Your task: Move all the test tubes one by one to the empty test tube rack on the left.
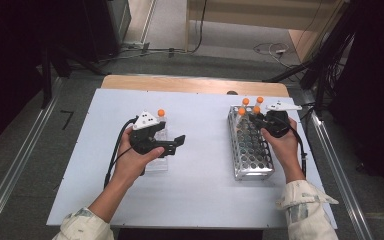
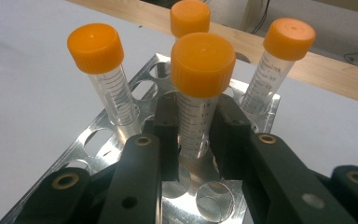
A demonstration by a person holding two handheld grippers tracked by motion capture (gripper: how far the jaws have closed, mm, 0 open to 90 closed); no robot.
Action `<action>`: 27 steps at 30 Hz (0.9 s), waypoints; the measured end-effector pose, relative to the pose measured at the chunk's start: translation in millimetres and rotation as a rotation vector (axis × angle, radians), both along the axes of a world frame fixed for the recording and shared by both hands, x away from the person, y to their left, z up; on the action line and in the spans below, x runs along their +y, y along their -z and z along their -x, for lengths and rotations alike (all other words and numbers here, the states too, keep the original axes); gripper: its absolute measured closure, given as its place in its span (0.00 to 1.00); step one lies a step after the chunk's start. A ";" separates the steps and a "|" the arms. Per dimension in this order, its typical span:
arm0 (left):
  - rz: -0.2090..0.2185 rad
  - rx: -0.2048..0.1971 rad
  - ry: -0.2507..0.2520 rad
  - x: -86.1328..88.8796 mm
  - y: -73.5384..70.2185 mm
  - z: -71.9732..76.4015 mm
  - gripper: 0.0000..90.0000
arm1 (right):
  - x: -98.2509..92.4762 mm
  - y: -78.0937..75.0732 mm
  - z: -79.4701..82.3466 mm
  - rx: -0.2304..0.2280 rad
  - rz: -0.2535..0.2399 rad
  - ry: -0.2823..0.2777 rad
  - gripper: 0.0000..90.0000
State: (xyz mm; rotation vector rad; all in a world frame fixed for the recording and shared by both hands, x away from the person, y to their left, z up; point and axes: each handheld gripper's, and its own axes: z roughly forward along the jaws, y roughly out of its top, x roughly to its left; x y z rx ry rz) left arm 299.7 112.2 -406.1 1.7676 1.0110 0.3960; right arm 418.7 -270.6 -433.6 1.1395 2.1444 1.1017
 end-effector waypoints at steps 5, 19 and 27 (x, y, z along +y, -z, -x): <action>0.001 0.001 -0.001 -0.5 0.0 0.1 0.19 | 2.8 -8.5 1.6 -0.016 0.013 -0.002 0.79; 0.001 0.003 -0.003 0.3 -1.8 0.2 0.19 | 3.3 -31.7 7.0 -0.061 0.011 0.001 0.80; 0.004 0.001 0.000 -0.6 -3.0 0.4 0.19 | 3.3 -47.1 13.9 -0.093 0.005 -0.014 0.80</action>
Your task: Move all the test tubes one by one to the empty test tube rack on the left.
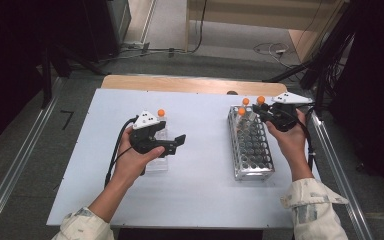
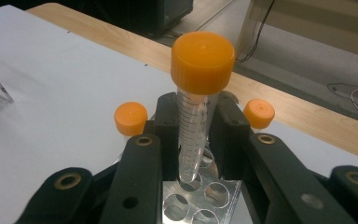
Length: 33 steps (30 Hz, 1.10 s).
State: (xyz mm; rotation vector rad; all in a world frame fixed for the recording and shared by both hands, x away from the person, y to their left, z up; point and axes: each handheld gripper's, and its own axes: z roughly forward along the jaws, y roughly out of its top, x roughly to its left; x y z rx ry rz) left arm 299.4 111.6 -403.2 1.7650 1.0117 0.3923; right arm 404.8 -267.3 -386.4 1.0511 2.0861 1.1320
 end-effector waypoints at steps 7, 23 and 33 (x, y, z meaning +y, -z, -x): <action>0.000 -0.002 -0.002 2.0 -0.8 0.2 0.19 | 1.1 -10.5 12.1 -0.015 0.008 -0.024 0.80; -0.001 -0.002 0.006 -1.7 -1.3 0.3 0.19 | 8.8 -25.0 52.1 -0.017 -0.005 -0.113 0.80; -0.003 -0.002 0.013 -4.4 -0.8 1.0 0.19 | 29.6 -12.8 63.9 0.018 -0.016 -0.194 0.80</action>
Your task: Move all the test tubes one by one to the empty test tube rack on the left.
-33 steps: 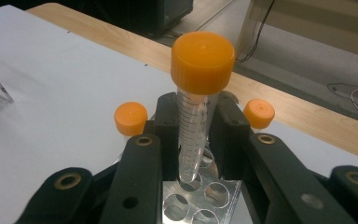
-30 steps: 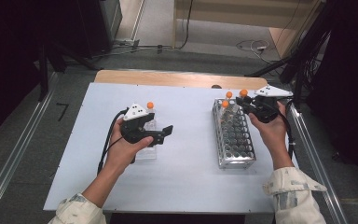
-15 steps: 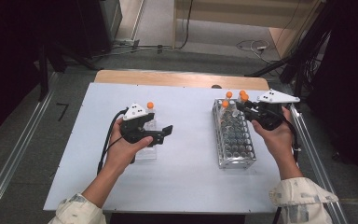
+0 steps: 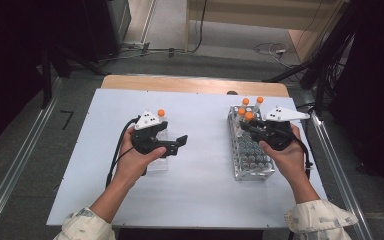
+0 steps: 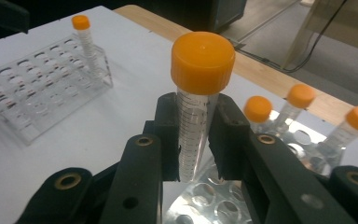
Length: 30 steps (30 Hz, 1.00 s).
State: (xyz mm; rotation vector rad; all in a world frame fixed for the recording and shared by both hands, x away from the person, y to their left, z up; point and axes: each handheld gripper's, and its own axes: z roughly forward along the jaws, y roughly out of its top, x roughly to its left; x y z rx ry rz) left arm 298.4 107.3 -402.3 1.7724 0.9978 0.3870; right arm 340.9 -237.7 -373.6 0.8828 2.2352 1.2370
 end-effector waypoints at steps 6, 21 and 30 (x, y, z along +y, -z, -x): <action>-0.004 0.004 0.008 -2.2 1.9 0.5 0.19 | 18.3 7.1 3.6 0.012 -0.008 -0.050 0.80; 0.006 -0.003 0.013 -5.0 0.0 1.5 0.19 | 61.4 23.5 5.6 0.049 0.006 -0.133 0.80; 0.006 -0.001 0.023 -7.0 0.7 1.2 0.19 | 78.2 31.2 5.3 0.065 0.030 -0.159 0.80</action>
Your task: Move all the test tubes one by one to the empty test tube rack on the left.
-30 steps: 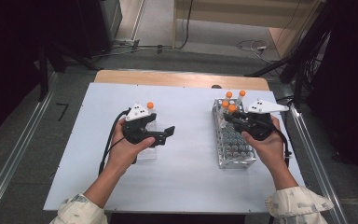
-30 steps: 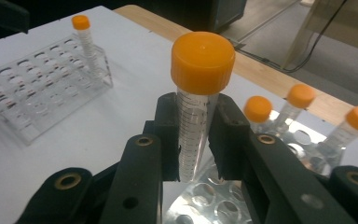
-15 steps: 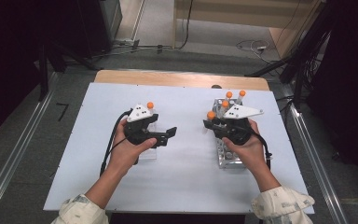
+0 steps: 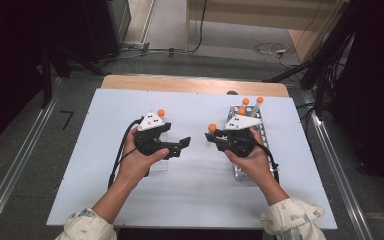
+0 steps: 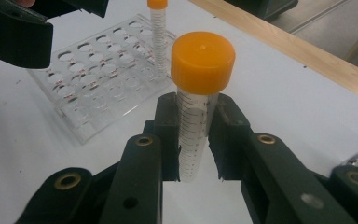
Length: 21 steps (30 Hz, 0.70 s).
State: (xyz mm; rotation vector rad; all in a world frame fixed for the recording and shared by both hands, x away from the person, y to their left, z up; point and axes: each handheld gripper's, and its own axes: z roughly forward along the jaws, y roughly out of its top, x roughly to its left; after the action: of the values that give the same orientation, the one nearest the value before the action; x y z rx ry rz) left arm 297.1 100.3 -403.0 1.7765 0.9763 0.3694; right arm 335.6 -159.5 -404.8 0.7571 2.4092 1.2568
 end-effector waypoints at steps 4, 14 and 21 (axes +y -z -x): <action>0.003 -0.001 0.002 -0.3 -0.7 0.0 0.19 | 5.9 2.6 -0.1 0.006 0.004 -0.010 0.80; 0.008 -0.005 0.005 -1.2 -2.1 0.3 0.20 | 18.6 6.6 0.3 0.014 0.015 -0.032 0.80; 0.013 -0.011 0.011 -3.1 -4.1 0.7 0.20 | 25.4 8.0 -0.2 0.014 0.017 -0.043 0.80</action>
State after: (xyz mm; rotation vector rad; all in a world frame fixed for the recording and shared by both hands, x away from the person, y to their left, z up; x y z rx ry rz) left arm 296.4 97.3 -398.9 1.7656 0.9584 0.3645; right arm 335.8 -134.1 -412.8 0.7152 2.4571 1.2490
